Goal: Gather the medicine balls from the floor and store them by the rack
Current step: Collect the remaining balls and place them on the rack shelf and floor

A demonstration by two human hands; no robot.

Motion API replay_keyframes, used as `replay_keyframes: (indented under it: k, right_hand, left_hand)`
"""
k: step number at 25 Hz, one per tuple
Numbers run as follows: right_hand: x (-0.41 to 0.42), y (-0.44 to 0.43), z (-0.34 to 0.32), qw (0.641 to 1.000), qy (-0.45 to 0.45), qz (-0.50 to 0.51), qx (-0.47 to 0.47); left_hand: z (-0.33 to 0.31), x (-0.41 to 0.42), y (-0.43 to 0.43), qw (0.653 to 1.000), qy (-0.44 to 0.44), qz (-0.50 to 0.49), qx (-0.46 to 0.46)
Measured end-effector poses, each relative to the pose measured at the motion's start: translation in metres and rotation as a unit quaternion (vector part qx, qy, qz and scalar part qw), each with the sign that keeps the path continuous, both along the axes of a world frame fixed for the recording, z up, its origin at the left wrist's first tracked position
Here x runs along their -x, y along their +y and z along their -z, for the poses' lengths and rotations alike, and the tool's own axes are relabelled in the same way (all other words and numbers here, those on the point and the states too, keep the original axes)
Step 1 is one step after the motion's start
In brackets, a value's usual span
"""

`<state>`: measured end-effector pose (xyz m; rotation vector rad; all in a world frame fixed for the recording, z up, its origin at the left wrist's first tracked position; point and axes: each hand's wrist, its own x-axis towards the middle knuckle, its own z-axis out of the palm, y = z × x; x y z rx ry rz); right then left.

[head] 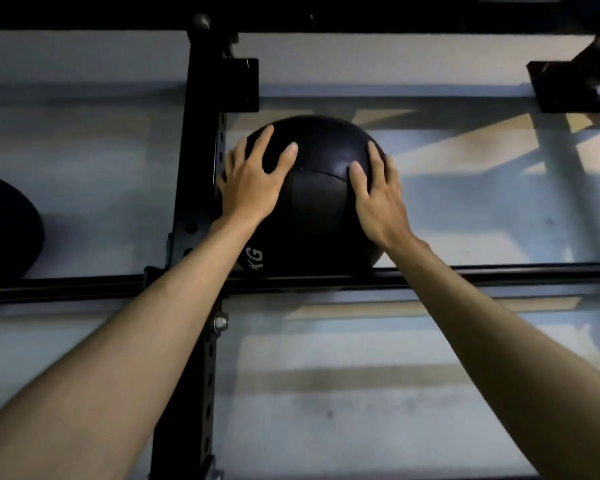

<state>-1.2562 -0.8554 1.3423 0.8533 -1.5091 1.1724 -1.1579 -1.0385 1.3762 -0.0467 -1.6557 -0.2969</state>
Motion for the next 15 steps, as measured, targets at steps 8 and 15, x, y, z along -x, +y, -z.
replay_keyframes:
  k: [8, 15]
  right_hand:
    - [-0.023, 0.039, 0.083, 0.998, -0.035, 0.04, -0.037]
    - [-0.058, 0.102, 0.209, 0.951, -0.118, 0.208, -0.196]
  left_hand:
    - [0.118, -0.015, 0.048, 0.967, 0.104, -0.175, 0.156]
    - [0.246, 0.003, 0.109, 0.972, -0.135, -0.029, 0.189]
